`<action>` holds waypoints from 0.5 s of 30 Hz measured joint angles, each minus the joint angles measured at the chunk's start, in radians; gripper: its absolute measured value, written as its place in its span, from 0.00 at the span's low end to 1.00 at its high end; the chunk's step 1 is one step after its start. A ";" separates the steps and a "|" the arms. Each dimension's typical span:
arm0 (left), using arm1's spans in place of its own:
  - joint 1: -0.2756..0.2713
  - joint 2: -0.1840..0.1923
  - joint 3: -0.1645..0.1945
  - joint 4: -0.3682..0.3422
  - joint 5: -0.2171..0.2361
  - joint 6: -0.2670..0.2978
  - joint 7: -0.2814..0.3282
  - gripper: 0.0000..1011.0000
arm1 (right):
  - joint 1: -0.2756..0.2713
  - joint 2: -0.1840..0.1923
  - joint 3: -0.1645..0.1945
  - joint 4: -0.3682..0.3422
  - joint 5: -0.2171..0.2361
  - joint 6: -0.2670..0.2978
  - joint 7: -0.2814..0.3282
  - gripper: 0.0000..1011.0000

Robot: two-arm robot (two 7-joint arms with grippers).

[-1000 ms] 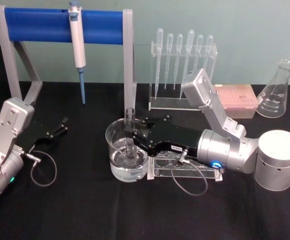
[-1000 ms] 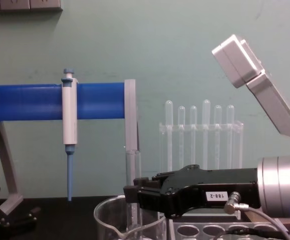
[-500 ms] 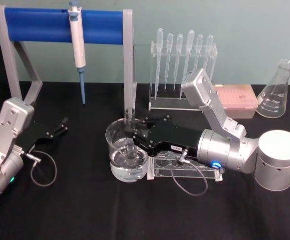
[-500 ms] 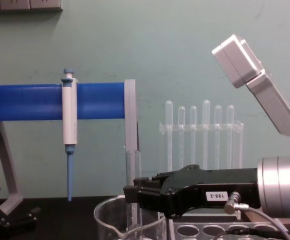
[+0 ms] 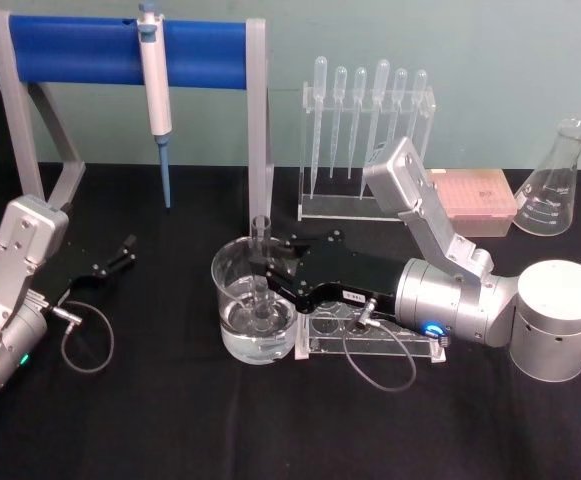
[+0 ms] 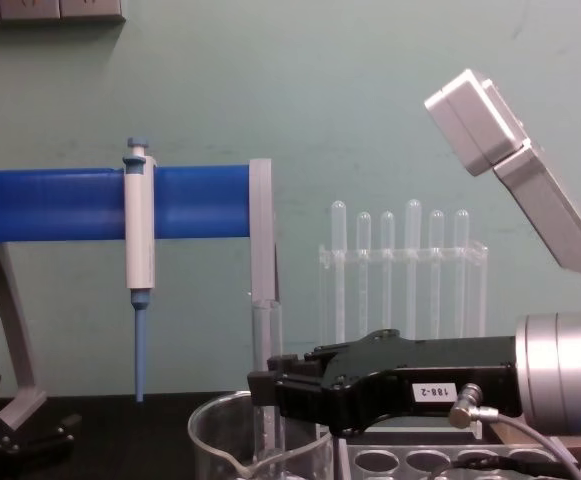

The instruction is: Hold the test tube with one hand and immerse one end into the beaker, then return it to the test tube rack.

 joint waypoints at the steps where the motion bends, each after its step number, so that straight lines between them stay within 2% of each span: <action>1: 0.000 0.000 0.000 0.000 0.000 0.000 0.000 0.99 | 0.000 0.000 0.000 0.000 0.000 0.000 0.000 0.24; 15: 0.000 0.000 0.000 0.000 0.000 0.000 0.000 0.99 | 0.000 0.000 0.000 0.000 0.000 0.000 0.000 0.24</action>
